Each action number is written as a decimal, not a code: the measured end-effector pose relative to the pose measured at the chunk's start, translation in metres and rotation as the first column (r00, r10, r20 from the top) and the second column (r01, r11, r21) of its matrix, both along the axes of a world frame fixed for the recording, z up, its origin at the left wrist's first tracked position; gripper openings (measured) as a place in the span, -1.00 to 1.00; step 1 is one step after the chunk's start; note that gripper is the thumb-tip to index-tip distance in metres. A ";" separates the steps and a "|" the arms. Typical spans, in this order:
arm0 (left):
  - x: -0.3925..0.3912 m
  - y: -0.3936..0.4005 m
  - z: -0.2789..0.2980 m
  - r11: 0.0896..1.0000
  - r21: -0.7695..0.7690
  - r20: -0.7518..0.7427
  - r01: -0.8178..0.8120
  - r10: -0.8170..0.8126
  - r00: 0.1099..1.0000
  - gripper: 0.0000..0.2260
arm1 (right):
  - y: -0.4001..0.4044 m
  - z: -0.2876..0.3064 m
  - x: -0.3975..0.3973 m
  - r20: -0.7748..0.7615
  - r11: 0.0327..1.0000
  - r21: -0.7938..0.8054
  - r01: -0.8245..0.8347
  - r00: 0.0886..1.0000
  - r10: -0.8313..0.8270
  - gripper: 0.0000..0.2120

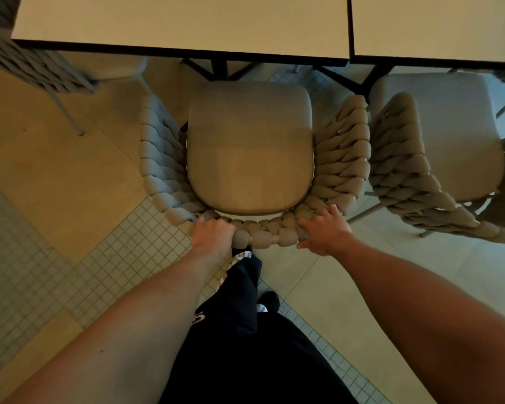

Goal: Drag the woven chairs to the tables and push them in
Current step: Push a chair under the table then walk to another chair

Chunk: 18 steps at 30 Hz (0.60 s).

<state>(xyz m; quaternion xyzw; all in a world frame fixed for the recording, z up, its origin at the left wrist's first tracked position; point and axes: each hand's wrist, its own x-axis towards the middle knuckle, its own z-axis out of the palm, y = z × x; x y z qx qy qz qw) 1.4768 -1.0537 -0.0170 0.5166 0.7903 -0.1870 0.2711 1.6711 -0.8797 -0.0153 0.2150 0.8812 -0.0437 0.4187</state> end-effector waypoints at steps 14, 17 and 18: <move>-0.062 0.079 -0.001 0.999 -0.021 -0.007 -0.034 0.034 0.999 -0.77 | 0.073 0.001 -0.061 -0.013 0.997 -0.022 0.075 0.997 -0.075 -0.39; -0.063 0.091 0.003 0.999 -0.029 -0.021 -0.033 0.032 0.999 -0.77 | 0.083 0.000 -0.066 -0.010 0.997 -0.018 0.071 0.997 -0.071 -0.39; -0.063 0.094 0.005 0.999 -0.034 -0.032 -0.031 0.030 0.999 -0.78 | 0.086 0.000 -0.067 -0.010 0.998 -0.017 0.065 0.998 -0.065 -0.39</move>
